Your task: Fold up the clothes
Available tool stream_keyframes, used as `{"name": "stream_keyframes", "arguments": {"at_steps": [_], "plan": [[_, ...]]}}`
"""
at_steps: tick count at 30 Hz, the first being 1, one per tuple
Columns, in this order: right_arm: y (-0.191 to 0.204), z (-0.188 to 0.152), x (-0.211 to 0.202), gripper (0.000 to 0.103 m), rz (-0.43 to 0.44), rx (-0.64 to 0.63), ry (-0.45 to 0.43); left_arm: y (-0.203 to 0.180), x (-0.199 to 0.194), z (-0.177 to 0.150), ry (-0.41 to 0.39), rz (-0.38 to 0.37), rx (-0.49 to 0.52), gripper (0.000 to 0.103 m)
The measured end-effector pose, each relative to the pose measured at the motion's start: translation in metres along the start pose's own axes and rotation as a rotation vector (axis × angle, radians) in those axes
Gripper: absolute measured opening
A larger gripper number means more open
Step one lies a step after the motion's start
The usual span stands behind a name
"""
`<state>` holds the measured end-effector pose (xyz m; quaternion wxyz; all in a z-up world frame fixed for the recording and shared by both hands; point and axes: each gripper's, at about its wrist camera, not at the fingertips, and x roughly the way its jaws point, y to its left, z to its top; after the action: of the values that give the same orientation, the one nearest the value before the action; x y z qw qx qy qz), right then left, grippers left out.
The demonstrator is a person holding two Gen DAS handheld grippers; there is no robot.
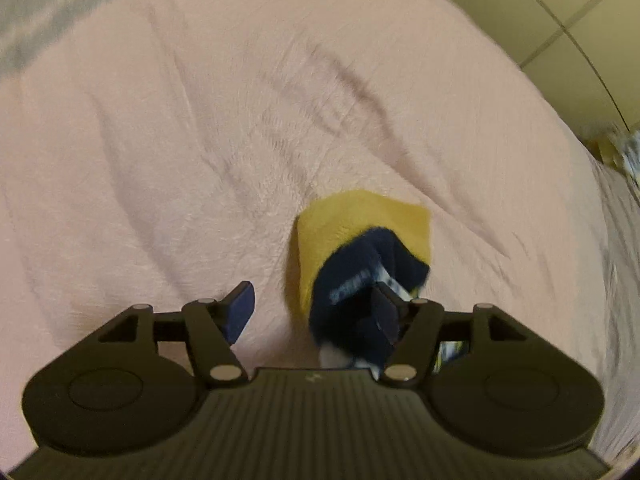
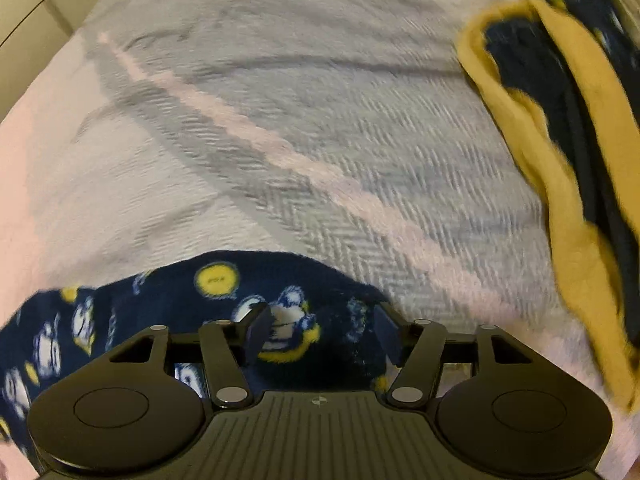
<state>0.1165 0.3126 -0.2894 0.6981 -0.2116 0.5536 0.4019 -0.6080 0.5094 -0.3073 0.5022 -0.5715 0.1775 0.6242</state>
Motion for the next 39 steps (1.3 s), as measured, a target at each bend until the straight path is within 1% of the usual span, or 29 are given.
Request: {"name": "stream_keyframes", "arguments": {"at_steps": [1,2,3,4,5,6,7,8,9,10,11,13,14,15,16,17,19,20,22,23,26,29,30,33,34,35,37,38,39], "plan": [[-0.004,-0.001,0.005,0.062,-0.004,0.034,0.012,0.003,0.009,0.002,0.021,-0.018,-0.029,0.050],[-0.006,-0.001,0.008,0.062,-0.004,0.057,0.023,0.006,0.018,0.003,0.041,-0.039,-0.057,0.023],[-0.009,-0.001,0.011,0.061,-0.004,0.071,0.035,0.007,0.019,0.005,0.046,-0.071,-0.067,0.017],[-0.011,-0.001,0.012,0.054,-0.016,0.080,0.039,0.002,0.008,0.009,0.012,-0.108,-0.038,0.015],[-0.013,-0.002,0.012,0.033,-0.025,0.084,0.037,-0.002,-0.003,0.012,-0.022,-0.146,-0.009,0.014],[-0.015,-0.001,0.011,0.026,-0.022,0.093,0.036,-0.006,-0.013,0.016,-0.056,-0.183,0.020,0.013],[-0.018,0.000,0.010,0.026,-0.019,0.101,0.034,-0.011,-0.027,0.020,-0.096,-0.228,0.048,0.013],[-0.019,0.001,0.009,0.025,-0.016,0.105,0.032,-0.013,-0.051,0.026,-0.164,-0.294,0.076,0.013],[-0.020,0.002,0.007,0.025,-0.010,0.105,0.032,-0.012,-0.078,0.031,-0.247,-0.353,0.105,0.013],[-0.021,0.003,0.005,0.026,-0.003,0.104,0.033,-0.007,-0.099,0.034,-0.315,-0.383,0.126,0.013],[-0.022,0.003,0.004,0.026,0.007,0.107,0.035,0.003,-0.116,0.035,-0.362,-0.383,0.130,0.013],[-0.021,0.002,0.001,0.026,0.027,0.122,0.035,0.027,-0.147,0.036,-0.445,-0.367,0.135,0.018],[-0.020,0.001,0.000,0.026,0.039,0.128,0.039,0.043,-0.148,0.034,-0.438,-0.297,0.124,0.019],[-0.019,0.000,-0.001,0.026,0.051,0.134,0.042,0.063,-0.144,0.030,-0.419,-0.191,0.097,0.021],[-0.018,-0.002,-0.002,0.029,0.055,0.134,0.044,0.083,-0.138,0.026,-0.395,-0.082,0.064,0.022],[-0.016,-0.004,-0.004,0.034,0.054,0.131,0.043,0.104,-0.129,0.022,-0.357,0.022,0.014,0.022],[-0.013,-0.008,-0.008,0.037,0.056,0.117,0.038,0.146,-0.117,0.009,-0.291,0.140,-0.075,0.021],[-0.011,-0.010,-0.011,0.038,0.057,0.106,0.033,0.162,-0.115,-0.002,-0.280,0.163,-0.114,0.021],[-0.008,-0.014,-0.017,0.040,0.042,0.078,0.023,0.182,-0.115,-0.021,-0.268,0.157,-0.165,0.023],[-0.006,-0.015,-0.019,0.041,0.033,0.067,0.021,0.186,-0.112,-0.029,-0.254,0.146,-0.173,0.026],[-0.002,-0.022,-0.026,0.043,0.018,0.040,0.013,0.179,-0.101,-0.048,-0.208,0.123,-0.127,0.032],[0.002,-0.028,-0.030,0.043,0.013,0.028,0.008,0.168,-0.090,-0.052,-0.195,0.075,-0.097,0.042],[0.004,-0.029,-0.031,0.043,0.012,0.024,0.007,0.164,-0.082,-0.049,-0.192,0.056,-0.104,0.045],[0.011,-0.034,-0.032,0.044,0.006,0.005,0.003,0.151,-0.057,-0.038,-0.178,0.014,-0.123,0.048],[0.013,-0.036,-0.032,0.044,0.003,-0.002,0.003,0.147,-0.047,-0.032,-0.172,0.007,-0.127,0.047],[0.015,-0.038,-0.032,0.044,-0.001,-0.009,0.003,0.144,-0.036,-0.027,-0.168,0.004,-0.124,0.043],[0.018,-0.041,-0.031,0.044,-0.008,-0.019,0.003,0.136,-0.016,-0.017,-0.146,0.015,-0.099,0.011],[0.018,-0.042,-0.031,0.044,-0.009,-0.021,0.003,0.133,-0.011,-0.013,-0.134,0.017,-0.079,0.010],[0.019,-0.044,-0.031,0.044,-0.010,-0.022,0.002,0.128,-0.014,-0.010,-0.140,0.013,-0.042,0.006]]}}
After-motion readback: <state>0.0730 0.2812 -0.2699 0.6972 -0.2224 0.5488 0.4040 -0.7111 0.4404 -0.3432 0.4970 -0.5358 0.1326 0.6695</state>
